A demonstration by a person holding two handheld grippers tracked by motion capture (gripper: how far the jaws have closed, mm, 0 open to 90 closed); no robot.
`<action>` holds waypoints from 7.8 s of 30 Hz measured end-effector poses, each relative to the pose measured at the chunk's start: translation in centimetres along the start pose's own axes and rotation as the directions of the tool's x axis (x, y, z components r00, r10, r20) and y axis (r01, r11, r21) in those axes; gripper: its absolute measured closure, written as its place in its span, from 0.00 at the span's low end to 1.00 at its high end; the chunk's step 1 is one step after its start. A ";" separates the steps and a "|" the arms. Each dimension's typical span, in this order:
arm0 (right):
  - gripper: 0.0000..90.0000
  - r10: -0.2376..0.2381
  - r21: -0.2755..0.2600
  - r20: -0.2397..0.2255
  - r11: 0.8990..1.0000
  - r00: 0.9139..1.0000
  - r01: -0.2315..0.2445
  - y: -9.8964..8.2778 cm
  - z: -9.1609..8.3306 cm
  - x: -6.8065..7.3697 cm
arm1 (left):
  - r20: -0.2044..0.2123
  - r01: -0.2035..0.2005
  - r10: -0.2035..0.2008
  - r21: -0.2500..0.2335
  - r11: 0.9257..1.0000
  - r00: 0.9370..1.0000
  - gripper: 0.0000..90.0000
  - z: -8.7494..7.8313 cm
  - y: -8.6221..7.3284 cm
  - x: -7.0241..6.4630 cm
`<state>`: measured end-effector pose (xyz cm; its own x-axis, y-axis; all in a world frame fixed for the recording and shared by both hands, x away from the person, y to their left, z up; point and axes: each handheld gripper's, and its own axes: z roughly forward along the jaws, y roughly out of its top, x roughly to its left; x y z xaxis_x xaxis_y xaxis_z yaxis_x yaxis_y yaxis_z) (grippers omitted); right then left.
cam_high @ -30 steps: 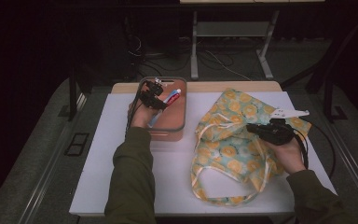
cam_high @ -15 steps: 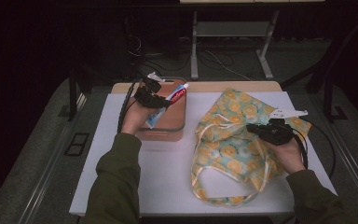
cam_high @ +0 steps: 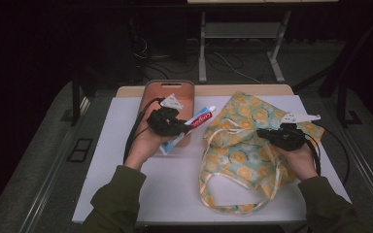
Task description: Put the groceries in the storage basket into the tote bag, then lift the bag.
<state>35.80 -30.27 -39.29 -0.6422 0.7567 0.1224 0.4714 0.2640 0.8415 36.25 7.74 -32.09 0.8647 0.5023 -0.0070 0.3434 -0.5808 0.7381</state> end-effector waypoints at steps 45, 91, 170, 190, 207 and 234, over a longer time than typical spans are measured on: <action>1.00 -0.014 0.004 -0.002 1.000 1.000 0.014 0.0 0.0 0.3 | 0.104 -0.020 0.020 -0.004 1.000 0.994 0.40 11.0 -1.1 -6.8; 1.00 -0.019 0.001 0.000 1.000 1.000 0.019 -0.1 0.2 0.4 | 0.043 -0.132 0.132 0.002 0.991 0.990 0.97 12.0 -2.0 -6.6; 0.60 -0.154 0.193 -0.260 0.959 0.953 0.208 -6.2 -4.0 7.8 | 0.061 -0.048 0.045 0.038 0.998 0.997 0.82 9.4 -9.0 -6.7; 0.90 -0.250 0.360 -0.226 0.877 0.942 0.319 -8.3 -2.6 8.3 | 0.144 0.098 -0.082 -0.108 0.989 0.986 1.00 7.7 -8.3 -5.7; 0.99 -0.258 0.259 -0.186 0.918 0.948 0.300 -7.0 -3.9 7.6 | 0.159 0.115 -0.085 -0.191 0.975 0.984 1.00 5.6 -7.6 -5.8; 0.99 -0.255 -0.106 -0.049 0.963 0.966 0.249 1.9 -8.4 4.8 | 0.088 0.088 -0.053 -0.463 0.882 0.995 1.00 0.1 -0.6 -3.5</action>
<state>28.50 -31.13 -32.63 -0.7703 0.6338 -0.0703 0.2298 0.3787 0.8965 33.06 6.26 -32.59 0.8741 0.4741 -0.1052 0.2091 -0.1718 0.9627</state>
